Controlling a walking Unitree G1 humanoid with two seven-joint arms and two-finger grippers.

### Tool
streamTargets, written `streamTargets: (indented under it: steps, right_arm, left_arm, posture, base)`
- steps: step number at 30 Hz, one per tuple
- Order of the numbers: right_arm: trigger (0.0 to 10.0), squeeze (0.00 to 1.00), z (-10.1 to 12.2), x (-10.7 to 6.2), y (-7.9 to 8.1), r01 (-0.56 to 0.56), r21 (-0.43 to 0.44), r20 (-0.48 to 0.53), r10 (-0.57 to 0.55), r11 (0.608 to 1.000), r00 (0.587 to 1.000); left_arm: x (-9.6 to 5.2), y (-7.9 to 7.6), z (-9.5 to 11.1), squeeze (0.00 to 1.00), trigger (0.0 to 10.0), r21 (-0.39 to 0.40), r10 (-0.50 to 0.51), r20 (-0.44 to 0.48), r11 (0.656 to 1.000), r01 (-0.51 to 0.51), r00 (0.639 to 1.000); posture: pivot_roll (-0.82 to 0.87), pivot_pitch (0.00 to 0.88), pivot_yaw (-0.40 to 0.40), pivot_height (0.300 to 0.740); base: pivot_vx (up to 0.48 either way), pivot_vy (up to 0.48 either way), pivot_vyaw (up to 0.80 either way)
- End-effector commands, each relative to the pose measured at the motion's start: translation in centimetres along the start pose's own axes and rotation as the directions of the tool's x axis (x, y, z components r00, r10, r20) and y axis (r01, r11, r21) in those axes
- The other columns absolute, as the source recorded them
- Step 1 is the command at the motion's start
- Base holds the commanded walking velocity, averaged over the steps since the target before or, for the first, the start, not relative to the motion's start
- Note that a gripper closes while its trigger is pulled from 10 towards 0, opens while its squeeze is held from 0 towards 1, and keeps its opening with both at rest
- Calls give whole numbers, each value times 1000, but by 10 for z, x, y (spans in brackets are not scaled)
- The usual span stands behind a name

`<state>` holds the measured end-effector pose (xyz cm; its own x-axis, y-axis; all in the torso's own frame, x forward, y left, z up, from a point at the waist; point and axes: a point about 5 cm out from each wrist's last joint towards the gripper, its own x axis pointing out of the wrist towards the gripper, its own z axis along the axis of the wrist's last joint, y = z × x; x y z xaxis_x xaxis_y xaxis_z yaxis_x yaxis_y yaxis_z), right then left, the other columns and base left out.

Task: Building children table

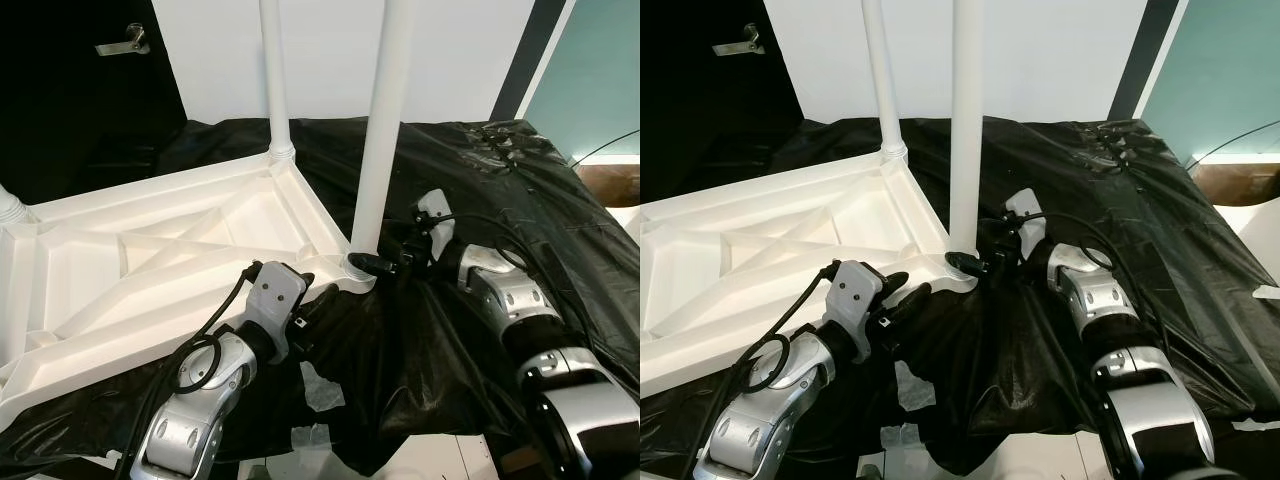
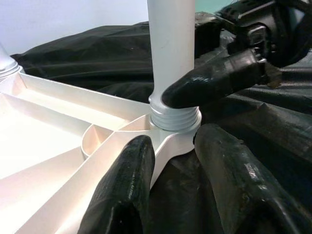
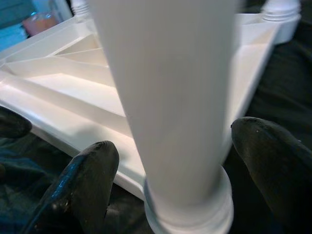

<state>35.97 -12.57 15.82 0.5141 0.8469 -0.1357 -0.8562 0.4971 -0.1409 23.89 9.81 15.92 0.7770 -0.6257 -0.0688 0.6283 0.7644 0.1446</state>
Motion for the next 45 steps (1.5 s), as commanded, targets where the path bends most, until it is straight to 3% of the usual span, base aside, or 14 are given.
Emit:
streamTargets:
  steps: [1, 5, 6, 7, 9, 24, 25, 28, 29, 38, 41, 43, 44, 45]
  right_arm:
    - [10000, 0, -1, 5, 1, -38, -12, -20, 37, 999, 999]
    - [10000, 0, 0, 12, -1, -60, -39, -49, 58, 997, 997]
    - [4314, 0, 0, 13, -2, -61, -43, -55, 59, 997, 997]
    - [353, 0, 0, 13, -3, -60, -51, -58, 57, 997, 997]
    - [0, 0, 0, 12, -5, -53, -55, -58, 50, 997, 997]
    - [0, 0, -16, 8, -11, 175, -4, -99, -174, 985, 980]
    - [1647, 0, -19, 11, -10, 230, 26, -96, -227, 973, 969]
    - [941, 0, -23, 16, -5, 302, 79, -88, -295, 950, 951]
    - [10000, 0, -25, 20, 0, 326, 103, -83, -319, 940, 944]
    - [10000, 0, -27, 37, 23, 396, 181, -67, -391, 900, 918]
    - [10000, 0, -24, 46, 37, 500, 208, -64, -498, 841, 865]
    - [10000, 0, -24, 46, 37, 500, 208, -64, -498, 841, 865]
    - [10000, 0, -19, 55, 58, 554, 257, -59, -560, 792, 827]
    - [10000, 0, -19, 55, 58, 554, 257, -59, -560, 792, 827]
  left_arm:
    - [1, -3, 1, 0, 10000, 6, -33, -4, 999, 33, 999]
    - [0, -4, 1, 0, 10000, 6, -31, -6, 999, 31, 999]
    - [0, -4, 1, 0, 10000, 5, -30, -6, 1000, 30, 1000]
    - [1, -3, 1, 0, 10000, 5, -28, -6, 1000, 28, 1000]
    - [1, -3, 1, 0, 10000, 3, -25, -5, 1000, 25, 1000]
    - [0, -5, 1, 0, 10000, -3, -23, -6, 1000, 23, 1000]
    - [0, -6, 1, 0, 10000, -4, -22, -5, 1000, 22, 1000]
    - [-1, -7, 1, 0, 10000, -6, -20, -7, 1000, 20, 1000]
    - [-1, -8, 1, 0, 10000, -10, -19, -8, 1000, 19, 1000]
    - [-2, -12, 0, 0, 10000, -21, -18, -10, 1000, 18, 1000]
    - [-3, -12, 0, 0, 10000, -24, -13, -12, 1000, 13, 1000]
    - [-3, -12, 0, 0, 10000, -24, -13, -12, 1000, 13, 1000]
    - [-4, -12, -1, 0, 10000, -27, -11, -13, 1000, 11, 1000]
    - [-4, -12, -1, 0, 10000, -27, -11, -13, 1000, 11, 1000]
  posture:
    - [125, 1, -44, 740]
    - [129, 0, -44, 740]
    - [132, 1, -46, 740]
    - [133, 3, -48, 740]
    - [133, 7, -51, 740]
    - [128, 41, -61, 740]
    - [128, 44, -64, 740]
    - [130, 51, -66, 740]
    - [131, 56, -68, 740]
    - [133, 65, -77, 740]
    - [135, 68, -78, 740]
    - [135, 68, -78, 740]
    - [134, 65, -76, 740]
    - [134, 65, -76, 740]
  base:
    - [0, 0, 0]
    - [0, 0, 0]
    - [0, 0, 0]
    - [0, 0, 0]
    - [0, 0, 0]
    - [0, 0, 0]
    - [0, 0, 0]
    - [0, 0, 0]
    - [0, 0, 0]
    - [0, 0, 0]
    - [0, 0, 0]
    - [0, 0, 0]
    - [0, 0, 0]
    - [0, 0, 0]
